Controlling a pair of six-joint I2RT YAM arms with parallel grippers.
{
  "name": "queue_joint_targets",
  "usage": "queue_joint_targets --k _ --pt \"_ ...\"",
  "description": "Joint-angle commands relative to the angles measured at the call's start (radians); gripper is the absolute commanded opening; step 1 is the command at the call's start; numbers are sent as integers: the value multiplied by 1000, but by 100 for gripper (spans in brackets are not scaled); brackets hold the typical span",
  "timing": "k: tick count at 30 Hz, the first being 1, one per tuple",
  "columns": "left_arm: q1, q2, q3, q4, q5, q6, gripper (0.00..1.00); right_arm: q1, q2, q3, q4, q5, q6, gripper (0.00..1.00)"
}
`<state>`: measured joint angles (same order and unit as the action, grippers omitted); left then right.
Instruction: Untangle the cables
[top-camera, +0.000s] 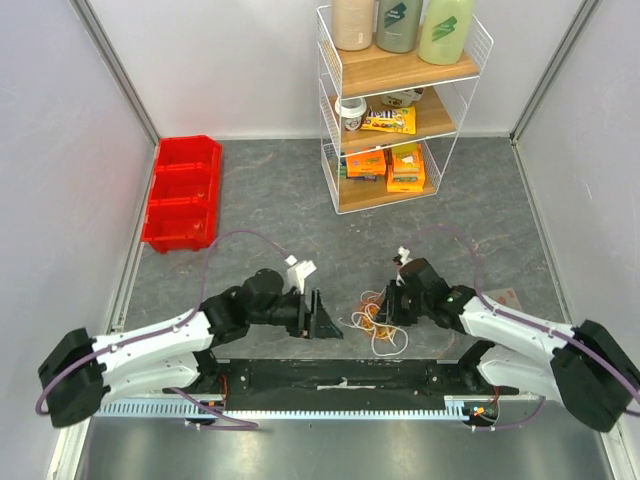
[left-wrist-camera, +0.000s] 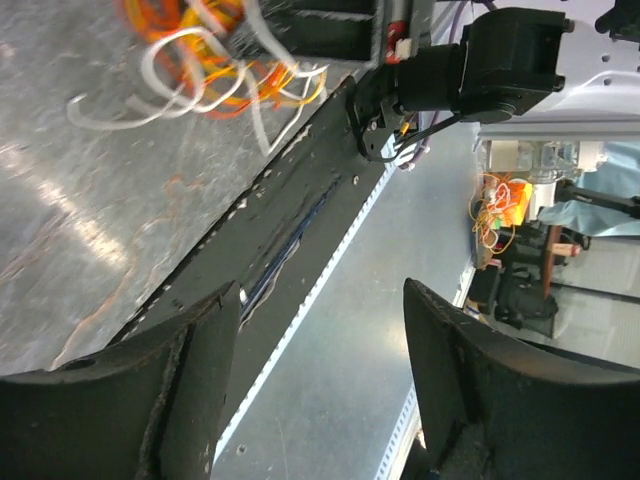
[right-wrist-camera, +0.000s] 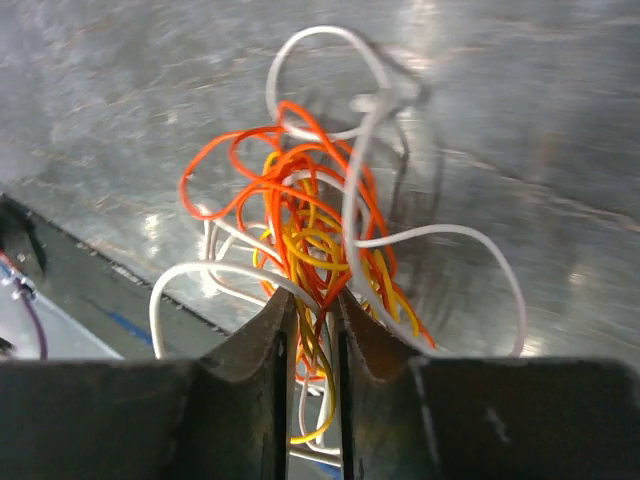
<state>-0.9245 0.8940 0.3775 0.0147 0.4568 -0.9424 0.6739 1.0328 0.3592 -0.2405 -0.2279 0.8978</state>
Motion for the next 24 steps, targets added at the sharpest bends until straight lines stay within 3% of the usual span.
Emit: queue_joint_targets --k 1,6,12,13,15,16,17,20,24 --pt "-138 95 119 80 -179 -6 70 107 81 157 116 -21 6 20" --pt "-220 128 147 68 -263 -7 57 177 52 257 79 87 -17 0" --pt "-226 39 127 -33 -369 -9 48 177 -42 184 93 156 -23 0" --pt "-226 16 120 -51 -398 -10 47 179 -45 158 108 168 -30 8" --pt "-226 -27 110 -81 -449 -15 48 176 -21 109 138 180 -60 51" --pt "-226 -44 106 -93 -452 -21 50 176 -1 106 112 186 -88 64" --pt "-227 -56 104 -99 -490 -21 55 177 22 116 71 194 -120 69" --pt "-226 -63 107 -117 -501 -19 67 177 26 136 -23 243 -169 70" --pt "-226 -9 124 -127 -504 -12 68 177 -62 135 -86 289 -184 65"
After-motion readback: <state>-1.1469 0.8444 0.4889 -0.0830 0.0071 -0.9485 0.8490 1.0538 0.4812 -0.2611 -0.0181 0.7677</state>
